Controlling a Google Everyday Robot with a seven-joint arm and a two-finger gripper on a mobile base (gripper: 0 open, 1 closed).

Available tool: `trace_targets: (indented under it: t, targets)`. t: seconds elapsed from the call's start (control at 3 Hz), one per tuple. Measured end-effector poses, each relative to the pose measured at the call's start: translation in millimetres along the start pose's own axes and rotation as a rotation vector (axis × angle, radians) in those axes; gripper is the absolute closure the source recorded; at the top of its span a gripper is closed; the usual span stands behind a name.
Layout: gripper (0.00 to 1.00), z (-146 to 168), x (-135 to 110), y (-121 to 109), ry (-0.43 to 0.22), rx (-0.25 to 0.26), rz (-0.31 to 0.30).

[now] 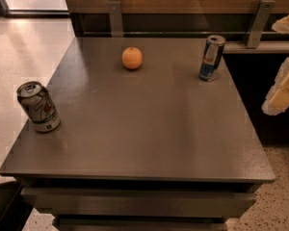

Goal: Pick redbull can

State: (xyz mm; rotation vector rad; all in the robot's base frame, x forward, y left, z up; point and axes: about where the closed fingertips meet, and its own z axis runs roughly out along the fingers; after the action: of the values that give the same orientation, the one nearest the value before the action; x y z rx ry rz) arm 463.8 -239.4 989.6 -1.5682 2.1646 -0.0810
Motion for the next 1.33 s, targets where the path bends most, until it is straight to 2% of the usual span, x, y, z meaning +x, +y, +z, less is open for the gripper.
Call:
trace_targets:
  t: [0.33,0.67,1.0,1.33]
  targets:
    - [0.00,9.7,15.1,-23.4,-0.138,0.043,0.086]
    - [0.00,25.9,14.9,-45.4,-0.312,0.085,0.158]
    - [0.00,42.6,2.8,-69.0,-0.495,0.126,0.217]
    - [0.00,56.9,-7.5,-93.6,-0.637,0.150,0.265]
